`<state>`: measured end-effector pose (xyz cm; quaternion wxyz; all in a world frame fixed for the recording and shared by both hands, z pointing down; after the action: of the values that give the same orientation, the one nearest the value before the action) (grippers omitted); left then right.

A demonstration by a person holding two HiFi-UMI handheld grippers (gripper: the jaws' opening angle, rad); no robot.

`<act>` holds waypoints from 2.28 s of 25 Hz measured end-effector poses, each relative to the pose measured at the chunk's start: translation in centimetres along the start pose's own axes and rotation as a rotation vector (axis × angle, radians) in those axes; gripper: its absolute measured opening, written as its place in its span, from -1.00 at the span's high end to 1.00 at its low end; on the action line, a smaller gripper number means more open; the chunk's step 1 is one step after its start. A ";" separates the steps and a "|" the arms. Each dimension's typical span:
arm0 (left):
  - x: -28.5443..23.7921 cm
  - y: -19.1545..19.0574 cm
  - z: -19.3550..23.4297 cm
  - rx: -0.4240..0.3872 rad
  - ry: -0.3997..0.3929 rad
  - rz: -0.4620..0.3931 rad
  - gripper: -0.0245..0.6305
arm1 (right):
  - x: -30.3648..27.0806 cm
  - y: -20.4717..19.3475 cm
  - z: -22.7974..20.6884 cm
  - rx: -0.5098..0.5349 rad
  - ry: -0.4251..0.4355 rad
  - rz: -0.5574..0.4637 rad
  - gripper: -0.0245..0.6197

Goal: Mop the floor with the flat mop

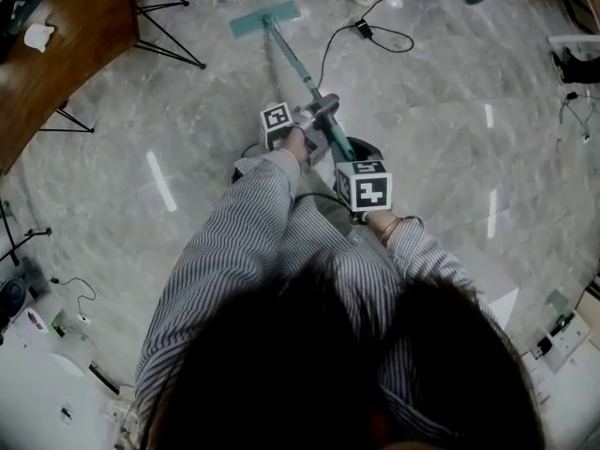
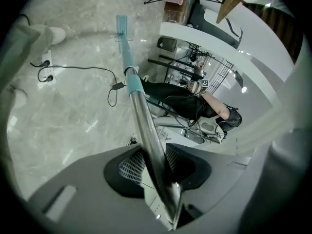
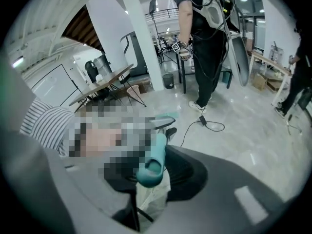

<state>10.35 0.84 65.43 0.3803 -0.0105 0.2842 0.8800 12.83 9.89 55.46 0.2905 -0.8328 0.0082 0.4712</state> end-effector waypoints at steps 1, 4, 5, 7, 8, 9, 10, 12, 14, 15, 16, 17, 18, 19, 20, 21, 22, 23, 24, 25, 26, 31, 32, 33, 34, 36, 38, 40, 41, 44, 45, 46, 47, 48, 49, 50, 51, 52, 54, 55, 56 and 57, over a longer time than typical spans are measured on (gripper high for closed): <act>0.1 -1.5 0.6 -0.001 0.001 0.006 0.54 | 1.1 -1.1 -0.1 0.000 0.003 -0.001 0.58; 0.2 -5.8 2.1 -0.009 0.017 0.051 0.54 | 4.4 -4.0 -0.6 0.009 0.012 0.000 0.58; 0.3 -7.2 2.5 -0.004 0.021 0.069 0.54 | 5.4 -4.9 -0.7 0.008 0.011 -0.001 0.58; 0.5 -9.8 3.1 0.019 0.014 0.095 0.56 | 7.5 -6.5 -0.7 -0.007 0.005 0.000 0.58; 0.6 -11.0 3.4 0.033 0.007 0.103 0.57 | 8.5 -7.3 -0.7 -0.016 0.002 0.005 0.58; 0.8 -12.2 3.8 0.045 0.002 0.114 0.58 | 9.4 -8.0 -0.6 -0.022 0.000 0.013 0.58; 0.9 -13.4 4.2 0.049 0.008 0.135 0.59 | 10.2 -8.8 -0.6 -0.023 -0.001 0.024 0.58; 1.0 -15.5 5.3 0.034 0.043 0.207 0.59 | 11.5 -10.3 -0.7 -0.013 -0.003 0.039 0.58; 1.3 -17.3 6.3 0.023 0.075 0.283 0.59 | 12.4 -11.8 -0.6 -0.005 -0.005 0.048 0.58; 1.5 -17.9 6.7 0.023 0.084 0.307 0.60 | 12.7 -12.3 -0.5 -0.003 -0.006 0.052 0.58; 1.7 -18.2 6.9 0.025 0.091 0.321 0.60 | 12.7 -12.7 -0.3 -0.002 -0.006 0.055 0.58; 1.9 -18.3 7.0 0.027 0.095 0.326 0.60 | 12.7 -12.8 -0.2 -0.003 -0.005 0.057 0.58; 2.0 -18.3 6.9 0.028 0.095 0.327 0.60 | 12.6 -12.9 -0.1 -0.004 -0.003 0.058 0.58; 2.1 -18.2 6.9 0.030 0.093 0.327 0.60 | 12.5 -12.8 -0.1 -0.006 -0.001 0.057 0.58; 2.1 -18.2 6.8 0.030 0.089 0.328 0.60 | 12.5 -12.8 -0.1 -0.008 -0.001 0.055 0.58; 2.0 -18.2 6.7 0.030 0.086 0.329 0.60 | 12.6 -12.6 -0.1 -0.009 -0.002 0.051 0.58; 2.0 -18.2 6.6 0.027 0.084 0.330 0.60 | 12.6 -12.5 -0.1 -0.008 -0.003 0.048 0.58; 1.9 -18.1 6.5 0.024 0.083 0.329 0.60 | 12.7 -12.4 -0.1 -0.007 -0.004 0.047 0.58; 1.9 -18.1 6.4 0.021 0.081 0.330 0.60 | 12.6 -12.3 -0.1 -0.008 -0.003 0.049 0.58; 1.9 -18.0 6.2 0.019 0.076 0.332 0.60 | 12.5 -12.2 -0.1 -0.010 -0.002 0.051 0.58; 1.8 -17.8 6.1 0.017 0.070 0.332 0.60 | 12.3 -12.0 0.0 -0.012 0.000 0.052 0.58; 1.7 -15.0 4.7 0.016 0.048 0.309 0.60 | 10.3 -9.8 0.4 -0.040 -0.001 0.053 0.58; 1.5 -14.0 4.2 0.027 0.036 0.298 0.60 | 9.6 -9.0 0.3 -0.046 -0.003 0.050 0.58; 1.3 -12.9 3.7 0.042 0.020 0.284 0.62 | 8.8 -8.2 0.3 -0.051 -0.004 0.046 0.58; 1.1 -11.7 3.3 0.057 0.007 0.267 0.63 | 8.1 -7.4 0.3 -0.057 -0.004 0.044 0.58; 0.7 -9.4 2.5 0.073 0.001 0.245 0.65 | 6.4 -5.7 0.3 -0.074 -0.005 0.043 0.58; 0.4 -7.1 1.7 0.074 0.020 0.250 0.66 | 4.8 -4.0 0.5 -0.084 -0.009 0.048 0.58; 0.2 -4.6 0.5 0.073 0.038 0.260 0.66 | 2.8 -1.9 0.8 -0.102 -0.008 0.050 0.58; 0.1 -3.1 -0.3 0.078 0.040 0.253 0.66 | 1.7 -0.6 0.9 -0.114 -0.006 0.047 0.58; -0.7 2.6 -3.3 0.106 0.021 0.188 0.68 | -2.2 4.5 1.3 -0.147 -0.010 0.025 0.58; -1.0 4.8 -4.3 0.111 0.017 0.169 0.69 | -3.6 6.3 1.4 -0.154 -0.012 0.020 0.58; -1.3 6.9 -5.3 0.110 0.018 0.158 0.69 | -5.1 8.1 1.6 -0.159 -0.014 0.017 0.58; -1.6 9.1 -6.3 0.104 0.026 0.152 0.69 | -6.7 9.9 1.7 -0.162 -0.016 0.016 0.58; -1.9 11.3 -7.4 0.094 0.038 0.149 0.69 | -8.3 11.8 1.8 -0.162 -0.019 0.016 0.58; -2.3 13.5 -8.6 0.082 0.051 0.147 0.69 | -9.9 13.7 1.9 -0.161 -0.023 0.017 0.58; -2.8 15.7 -9.8 0.072 0.064 0.144 0.69 | -11.3 15.8 2.0 -0.159 -0.028 0.017 0.58; -3.4 17.8 -11.1 0.064 0.074 0.141 0.69 | -12.8 18.0 1.9 -0.157 -0.033 0.014 0.58; -4.1 19.9 -12.5 0.059 0.078 0.138 0.69 | -14.1 20.2 1.7 -0.157 -0.037 0.009 0.58; -5.6 23.9 -15.2 0.056 0.071 0.137 0.68 | -16.6 24.7 1.2 -0.167 -0.039 -0.007 0.58; -6.3 25.8 -16.6 0.051 0.066 0.140 0.68 | -17.7 26.9 0.9 -0.174 -0.038 -0.015 0.57; -7.1 27.7 -17.9 0.042 0.064 0.144 0.67 | -18.9 29.1 0.6 -0.179 -0.037 -0.023 0.58; -7.9 29.5 -19.2 0.030 0.065 0.150 0.66 | -19.9 31.2 0.2 -0.179 -0.039 -0.030 0.57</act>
<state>-7.78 -30.37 65.71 0.3039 -0.0118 0.3096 0.9009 -7.33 -21.12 56.27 0.2219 -0.8461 -0.0520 0.4819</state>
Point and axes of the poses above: the fingertips, and each gripper's own axes: x backward along the fingers, z to its left, y out of its top, the point moved 1 cm from there along x, backward along the fingers, and after that the axes turned 10 degrees about y, right-handed, at the moved point
